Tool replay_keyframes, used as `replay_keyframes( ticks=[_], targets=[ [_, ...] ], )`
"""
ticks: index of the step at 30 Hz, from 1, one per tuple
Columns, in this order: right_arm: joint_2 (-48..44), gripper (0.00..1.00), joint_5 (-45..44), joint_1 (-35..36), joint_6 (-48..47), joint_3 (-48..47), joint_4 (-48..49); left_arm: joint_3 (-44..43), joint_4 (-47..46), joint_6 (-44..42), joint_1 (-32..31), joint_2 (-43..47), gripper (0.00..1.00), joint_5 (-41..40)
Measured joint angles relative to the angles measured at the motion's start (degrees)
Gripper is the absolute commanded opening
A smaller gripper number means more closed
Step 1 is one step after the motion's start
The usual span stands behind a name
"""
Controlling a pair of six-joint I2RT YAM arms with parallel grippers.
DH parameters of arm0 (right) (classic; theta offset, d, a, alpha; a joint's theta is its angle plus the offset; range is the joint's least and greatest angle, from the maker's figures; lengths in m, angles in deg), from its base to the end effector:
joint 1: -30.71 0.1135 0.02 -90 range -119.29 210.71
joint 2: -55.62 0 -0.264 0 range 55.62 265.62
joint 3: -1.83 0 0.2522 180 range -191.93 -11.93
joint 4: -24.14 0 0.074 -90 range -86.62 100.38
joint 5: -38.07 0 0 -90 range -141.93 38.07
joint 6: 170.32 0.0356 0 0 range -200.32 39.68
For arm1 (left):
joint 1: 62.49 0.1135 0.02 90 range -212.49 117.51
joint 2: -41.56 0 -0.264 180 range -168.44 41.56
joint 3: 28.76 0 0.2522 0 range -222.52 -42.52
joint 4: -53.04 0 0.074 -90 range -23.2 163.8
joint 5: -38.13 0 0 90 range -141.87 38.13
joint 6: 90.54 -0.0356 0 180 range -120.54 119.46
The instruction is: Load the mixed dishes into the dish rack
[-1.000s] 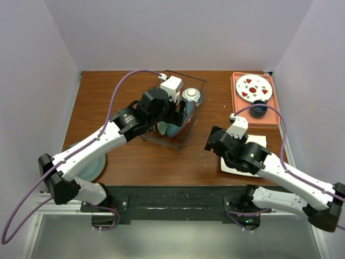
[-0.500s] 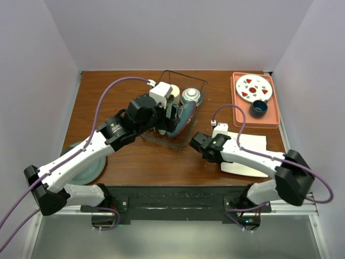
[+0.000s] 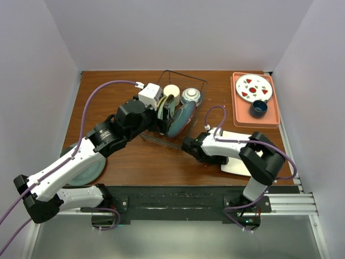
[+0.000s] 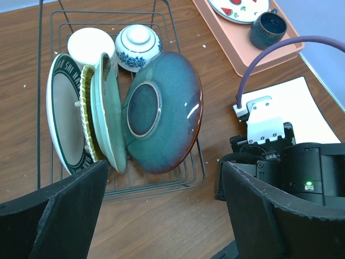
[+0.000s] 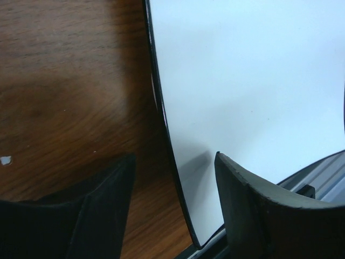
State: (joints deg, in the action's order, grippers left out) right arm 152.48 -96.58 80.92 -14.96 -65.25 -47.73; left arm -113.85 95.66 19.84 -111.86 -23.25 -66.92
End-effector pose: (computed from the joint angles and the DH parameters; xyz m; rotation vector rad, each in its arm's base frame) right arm 0.1795 0.1764 0.1531 0.2240 2.4725 -0.7571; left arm 0.1662 -0.1795 0.3986 0.3257 1.9596 -0.5438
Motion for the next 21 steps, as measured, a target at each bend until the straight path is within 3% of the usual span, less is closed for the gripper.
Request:
replay_keyframes(
  ticks=[7,11,12,21],
  targets=[
    [2.21,0.34,-2.45,0.02,4.76,-1.07,-3.96,0.7,-0.02,0.02,0.0,0.02,0.92,-0.44],
    [2.78,0.11,-2.84,0.13,5.07,-1.62,-4.63,0.94,0.11,0.02,0.0,0.02,0.92,-0.68],
    [3.06,0.0,-3.43,0.22,4.66,-1.95,-5.18,0.94,0.11,0.04,0.0,0.04,0.92,-0.79],
    [3.21,0.0,-6.43,1.18,2.62,-2.64,-10.4,0.96,0.11,0.17,0.0,0.22,0.93,-1.27]
  ],
)
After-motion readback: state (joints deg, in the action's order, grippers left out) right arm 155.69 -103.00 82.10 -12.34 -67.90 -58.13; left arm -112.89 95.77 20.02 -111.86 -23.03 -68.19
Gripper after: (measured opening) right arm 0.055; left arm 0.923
